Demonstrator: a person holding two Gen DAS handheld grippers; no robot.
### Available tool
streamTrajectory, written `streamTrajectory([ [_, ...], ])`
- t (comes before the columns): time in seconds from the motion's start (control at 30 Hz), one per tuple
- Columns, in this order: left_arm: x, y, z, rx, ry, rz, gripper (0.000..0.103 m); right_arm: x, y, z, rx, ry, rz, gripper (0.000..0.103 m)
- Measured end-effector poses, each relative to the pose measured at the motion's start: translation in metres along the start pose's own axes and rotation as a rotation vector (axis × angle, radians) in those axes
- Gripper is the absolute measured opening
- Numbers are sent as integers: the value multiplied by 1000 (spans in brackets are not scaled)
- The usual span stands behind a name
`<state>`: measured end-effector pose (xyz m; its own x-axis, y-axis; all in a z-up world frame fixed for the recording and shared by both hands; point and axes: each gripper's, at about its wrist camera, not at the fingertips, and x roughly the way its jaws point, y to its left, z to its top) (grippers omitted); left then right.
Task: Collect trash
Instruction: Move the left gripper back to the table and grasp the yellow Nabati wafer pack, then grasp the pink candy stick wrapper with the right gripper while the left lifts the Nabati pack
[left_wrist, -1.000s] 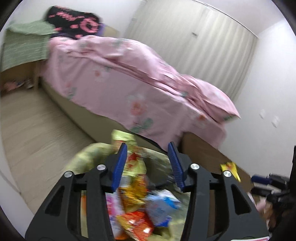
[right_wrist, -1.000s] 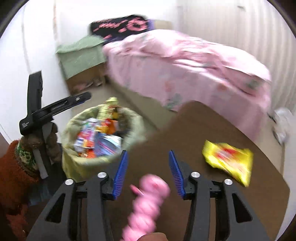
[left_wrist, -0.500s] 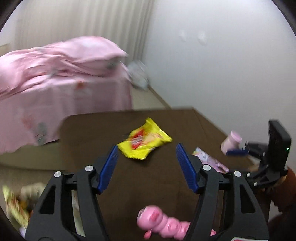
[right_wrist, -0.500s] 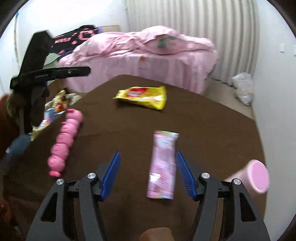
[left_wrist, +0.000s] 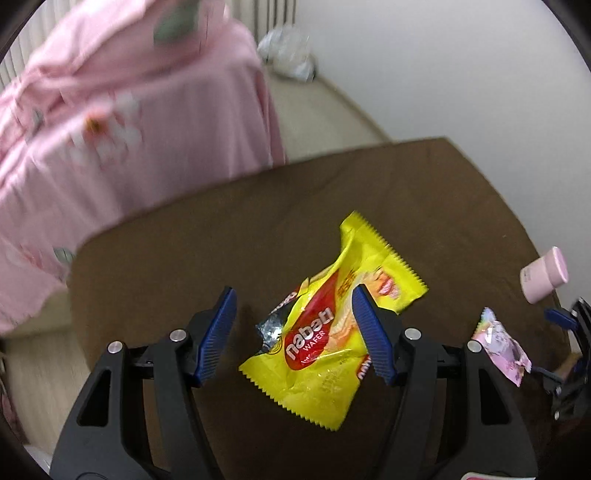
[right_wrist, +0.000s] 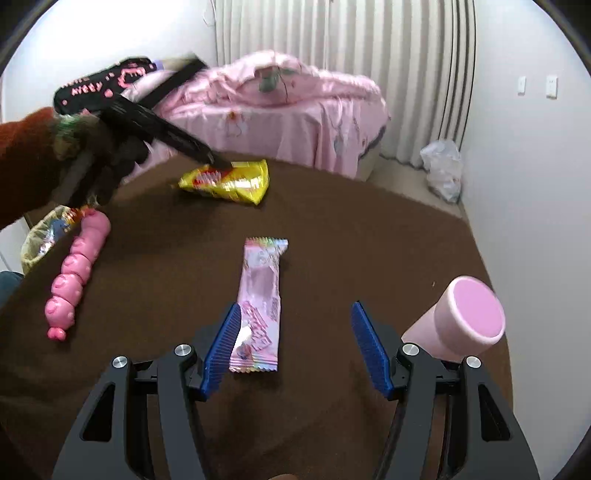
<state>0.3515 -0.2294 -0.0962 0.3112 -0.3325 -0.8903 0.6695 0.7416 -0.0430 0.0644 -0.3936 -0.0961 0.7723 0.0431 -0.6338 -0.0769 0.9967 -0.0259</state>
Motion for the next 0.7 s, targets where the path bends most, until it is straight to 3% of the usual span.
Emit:
streamTrajectory([
  [0.07,5,-2,-2,-8,19,22,49,-2,0,-1,-2,-11,-5,59],
  [0.1,4,-5,-4,-4,16,31,37,-2,0,-1,-2,-11,-5,59],
  [0.13,2,-8,-6,-6,21,38,35,-3,-1,-1,0,-14,-7,59],
  [0.2,-1,-14,-12,-9,37,48,12,-5,-1,-1,1,-18,-8,59],
  [0.37,-22,-40,-40,5,51,82,5,0,-5,-1,46,12,21,59],
  [0.5,-48,-60,-67,2,33,56,5,8,-10,-3,103,66,57,59],
  [0.67,-85,-75,-100,-46,-18,-31,5,27,-16,-9,203,183,112,59],
  [0.7,-90,-78,-109,-59,-27,-48,5,25,-16,-9,202,173,113,59],
])
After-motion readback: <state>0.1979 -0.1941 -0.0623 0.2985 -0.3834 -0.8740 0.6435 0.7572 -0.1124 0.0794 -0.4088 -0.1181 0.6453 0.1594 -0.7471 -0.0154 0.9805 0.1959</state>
